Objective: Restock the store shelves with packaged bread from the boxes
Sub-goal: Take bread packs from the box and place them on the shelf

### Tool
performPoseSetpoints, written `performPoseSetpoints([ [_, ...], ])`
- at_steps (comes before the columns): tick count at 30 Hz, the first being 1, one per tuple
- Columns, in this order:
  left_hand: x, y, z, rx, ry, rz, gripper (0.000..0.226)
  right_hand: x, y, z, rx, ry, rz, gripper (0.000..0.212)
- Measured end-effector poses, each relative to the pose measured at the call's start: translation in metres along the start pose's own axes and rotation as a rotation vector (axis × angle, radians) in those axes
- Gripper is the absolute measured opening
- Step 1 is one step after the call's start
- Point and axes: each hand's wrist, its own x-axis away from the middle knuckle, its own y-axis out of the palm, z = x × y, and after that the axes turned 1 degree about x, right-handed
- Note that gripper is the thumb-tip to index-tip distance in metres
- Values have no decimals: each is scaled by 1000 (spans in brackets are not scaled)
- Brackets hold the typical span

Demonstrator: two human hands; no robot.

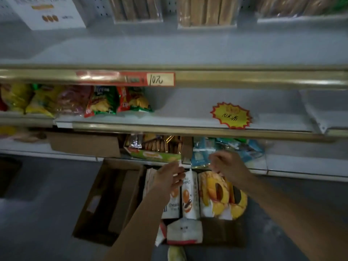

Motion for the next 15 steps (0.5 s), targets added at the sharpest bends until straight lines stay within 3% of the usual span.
performPoseSetpoints([
  [6,-46,-23,-112,-112,-204,130,11,19,39,146,124,171,-124,18],
  [12,-103,-58,-216,-380,-201,208,9,25,74,259,297,248,-328,17],
  [15,-137,-82,-271,-506,-169,273,7,26,102,311,434,242,-414,7],
])
